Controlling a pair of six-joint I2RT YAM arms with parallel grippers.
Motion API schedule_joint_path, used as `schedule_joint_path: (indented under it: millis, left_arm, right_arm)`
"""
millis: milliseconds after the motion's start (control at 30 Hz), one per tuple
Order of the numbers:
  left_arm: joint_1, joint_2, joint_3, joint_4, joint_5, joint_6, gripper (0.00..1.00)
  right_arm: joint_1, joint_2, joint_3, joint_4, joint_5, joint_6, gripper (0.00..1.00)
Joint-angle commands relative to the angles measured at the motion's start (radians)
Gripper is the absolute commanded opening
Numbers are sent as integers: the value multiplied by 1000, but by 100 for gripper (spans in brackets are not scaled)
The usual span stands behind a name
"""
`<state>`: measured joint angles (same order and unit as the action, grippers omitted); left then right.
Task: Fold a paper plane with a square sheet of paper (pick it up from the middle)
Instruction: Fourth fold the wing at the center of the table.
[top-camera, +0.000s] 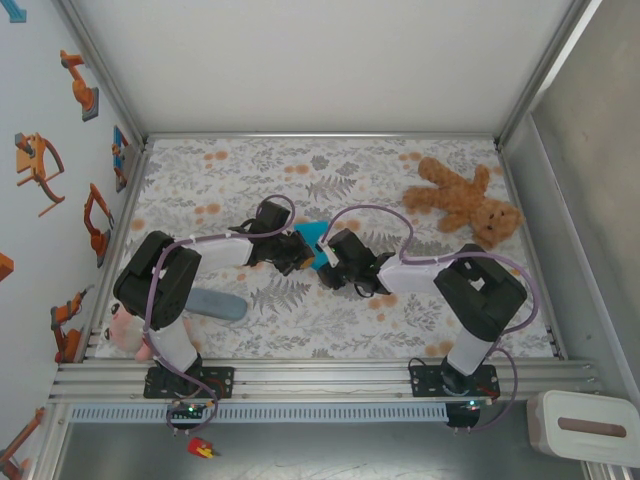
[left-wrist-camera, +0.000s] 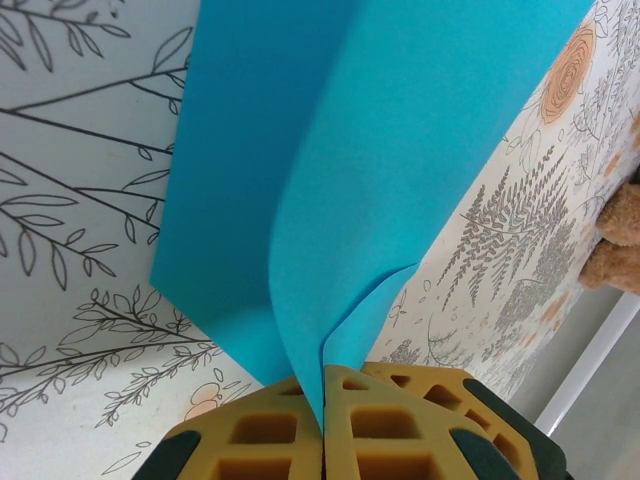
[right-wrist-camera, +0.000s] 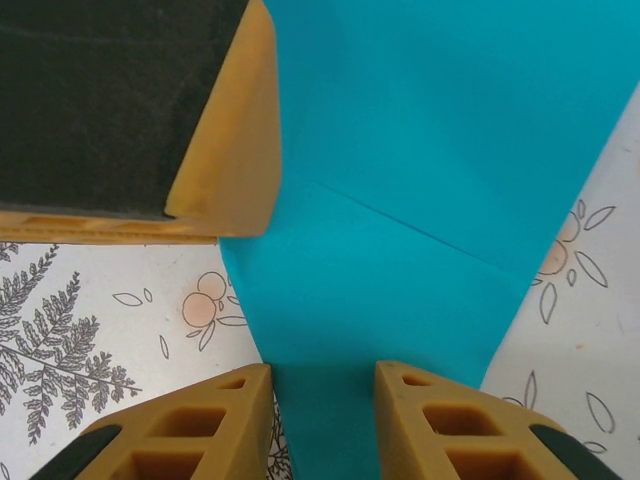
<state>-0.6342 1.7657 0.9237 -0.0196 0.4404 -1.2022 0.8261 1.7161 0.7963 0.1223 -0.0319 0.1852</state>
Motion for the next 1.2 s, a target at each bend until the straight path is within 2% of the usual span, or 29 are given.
schedule_joint_path:
  millis: [0,333,767,1167]
  left_arm:
    - [-3,-43,28,-28,6,-9,6]
    - [-2,-53,35,-84,-19,17,7]
    - [2,-50,42,-75,-9,-19,8]
    - [5,-61,36,-62,1,-40,8]
  right_arm:
    - [11,7,24,22,30,-17,34]
    - [12,-116,-3,-28,96,-19,36]
    - [31,-25,9,18,50,-25,38]
    - [33,15,12,46,88,-29,37]
